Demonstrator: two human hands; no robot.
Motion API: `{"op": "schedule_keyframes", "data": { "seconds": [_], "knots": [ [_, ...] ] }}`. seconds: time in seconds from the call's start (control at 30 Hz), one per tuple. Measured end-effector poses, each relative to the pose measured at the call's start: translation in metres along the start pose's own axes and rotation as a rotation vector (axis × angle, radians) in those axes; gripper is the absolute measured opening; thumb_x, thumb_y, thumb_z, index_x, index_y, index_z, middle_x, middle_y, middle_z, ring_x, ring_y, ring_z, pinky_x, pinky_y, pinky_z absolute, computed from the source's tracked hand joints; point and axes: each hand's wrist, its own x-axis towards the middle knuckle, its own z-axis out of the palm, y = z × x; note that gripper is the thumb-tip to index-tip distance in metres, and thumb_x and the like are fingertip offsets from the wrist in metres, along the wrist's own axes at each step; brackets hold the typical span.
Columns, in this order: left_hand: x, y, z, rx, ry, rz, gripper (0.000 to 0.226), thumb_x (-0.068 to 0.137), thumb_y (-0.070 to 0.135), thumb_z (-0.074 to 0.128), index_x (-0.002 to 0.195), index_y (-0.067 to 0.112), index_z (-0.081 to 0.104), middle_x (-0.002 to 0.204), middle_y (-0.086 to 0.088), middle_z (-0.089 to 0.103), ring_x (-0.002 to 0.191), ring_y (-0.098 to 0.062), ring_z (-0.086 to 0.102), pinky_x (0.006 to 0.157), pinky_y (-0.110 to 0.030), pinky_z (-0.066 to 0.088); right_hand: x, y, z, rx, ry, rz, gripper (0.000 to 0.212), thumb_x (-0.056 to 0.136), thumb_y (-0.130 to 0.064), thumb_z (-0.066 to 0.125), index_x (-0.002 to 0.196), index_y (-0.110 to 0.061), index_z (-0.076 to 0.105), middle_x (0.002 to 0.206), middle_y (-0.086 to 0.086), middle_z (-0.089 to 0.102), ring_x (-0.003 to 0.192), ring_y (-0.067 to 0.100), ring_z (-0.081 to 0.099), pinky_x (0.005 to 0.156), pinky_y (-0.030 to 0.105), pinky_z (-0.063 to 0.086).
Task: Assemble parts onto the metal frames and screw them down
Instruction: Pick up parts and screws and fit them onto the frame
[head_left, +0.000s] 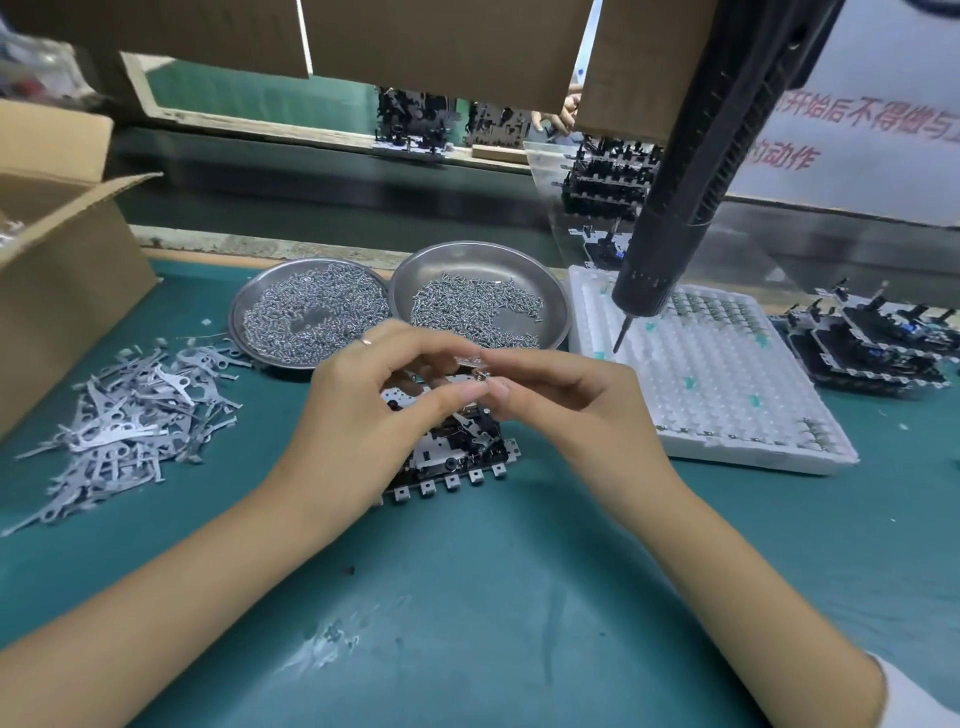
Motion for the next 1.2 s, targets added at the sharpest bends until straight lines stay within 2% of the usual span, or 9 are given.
{"op": "schedule_keyframes", "data": {
  "seconds": [0.13, 0.33, 0.47, 0.63, 0.8, 0.9, 0.97, 1.07, 1.2],
  "knots": [
    [0.000, -0.002, -0.007, 0.087, -0.013, 0.049, 0.036, 0.071, 0.037, 0.072, 0.106, 0.036, 0.061, 0.089, 0.011, 0.062, 0.086, -0.006, 0.060, 0.080, -0.017, 0.048, 0.001, 0.003, 0.002, -0.149, -0.026, -0.089, 0.022, 0.082, 0.000, 0.069, 0.095, -0.017, 0.074, 0.095, 0.003, 0.072, 0.085, 0.011, 0.067, 0.076, 0.021, 0.053],
    [-0.006, -0.007, -0.014, 0.186, -0.061, 0.044, 0.037, 0.072, 0.030, 0.073, 0.108, 0.032, 0.061, 0.090, 0.009, 0.063, 0.086, -0.002, 0.059, 0.081, -0.007, 0.039, 0.001, 0.013, 0.007, -0.354, -0.063, -0.267, 0.022, 0.079, 0.001, 0.072, 0.096, -0.013, 0.074, 0.092, 0.002, 0.071, 0.087, 0.014, 0.066, 0.082, 0.025, 0.052],
    [-0.012, -0.013, -0.027, 0.202, -0.113, -0.016, 0.035, 0.070, 0.037, 0.072, 0.104, 0.034, 0.067, 0.092, 0.019, 0.062, 0.092, -0.001, 0.059, 0.084, -0.010, 0.041, -0.002, 0.021, 0.012, -0.506, -0.095, -0.342, 0.017, 0.077, -0.006, 0.073, 0.092, -0.014, 0.077, 0.091, -0.003, 0.071, 0.090, 0.015, 0.063, 0.083, 0.029, 0.049],
    [-0.011, -0.014, -0.034, 0.008, 0.027, -0.134, 0.017, 0.078, 0.036, 0.063, 0.094, 0.031, 0.070, 0.085, 0.015, 0.069, 0.076, 0.001, 0.061, 0.075, -0.013, 0.047, -0.004, 0.031, 0.015, -0.649, -0.159, -0.450, 0.013, 0.075, -0.007, 0.075, 0.087, -0.010, 0.078, 0.090, 0.001, 0.072, 0.082, 0.015, 0.055, 0.079, 0.035, 0.048],
    [-0.017, -0.011, -0.027, 0.061, 0.078, -0.172, 0.017, 0.082, 0.039, 0.058, 0.090, 0.030, 0.070, 0.085, 0.012, 0.070, 0.078, -0.004, 0.063, 0.077, -0.017, 0.047, -0.004, 0.034, 0.015, -0.729, -0.200, -0.517, 0.010, 0.075, -0.008, 0.076, 0.085, -0.011, 0.078, 0.090, 0.001, 0.072, 0.081, 0.017, 0.054, 0.078, 0.044, 0.049],
    [-0.022, -0.012, -0.023, 0.144, 0.077, -0.142, 0.007, 0.088, 0.028, 0.063, 0.088, 0.028, 0.070, 0.087, 0.012, 0.069, 0.081, 0.001, 0.061, 0.077, -0.012, 0.045, -0.003, 0.033, 0.015, -0.762, -0.225, -0.544, 0.011, 0.076, -0.009, 0.074, 0.085, -0.010, 0.078, 0.092, 0.002, 0.072, 0.082, 0.021, 0.055, 0.077, 0.046, 0.049],
    [-0.026, -0.011, -0.020, 0.246, 0.052, -0.078, 0.006, 0.086, 0.024, 0.064, 0.088, 0.026, 0.069, 0.086, 0.011, 0.066, 0.082, -0.004, 0.060, 0.079, -0.015, 0.044, -0.003, 0.032, 0.014, -0.774, -0.257, -0.549, 0.012, 0.077, -0.007, 0.073, 0.087, -0.010, 0.078, 0.094, 0.003, 0.071, 0.084, 0.025, 0.057, 0.076, 0.047, 0.049],
    [-0.033, -0.009, -0.017, 0.431, -0.066, 0.011, 0.028, 0.074, 0.036, 0.055, 0.094, 0.020, 0.067, 0.088, 0.012, 0.062, 0.085, -0.010, 0.059, 0.084, -0.032, 0.044, -0.005, 0.030, 0.013, -0.755, -0.291, -0.524, 0.014, 0.078, -0.002, 0.071, 0.088, -0.009, 0.077, 0.096, 0.004, 0.071, 0.086, 0.028, 0.058, 0.076, 0.046, 0.049],
    [-0.037, -0.010, -0.014, 0.560, -0.128, 0.019, 0.043, 0.070, 0.042, 0.052, 0.104, 0.020, 0.066, 0.097, 0.010, 0.064, 0.094, -0.016, 0.060, 0.092, -0.033, 0.037, -0.005, 0.027, 0.015, -0.687, -0.243, -0.437, 0.014, 0.077, -0.003, 0.074, 0.091, -0.005, 0.076, 0.094, 0.003, 0.073, 0.087, 0.028, 0.060, 0.083, 0.040, 0.050]
  ]
}}
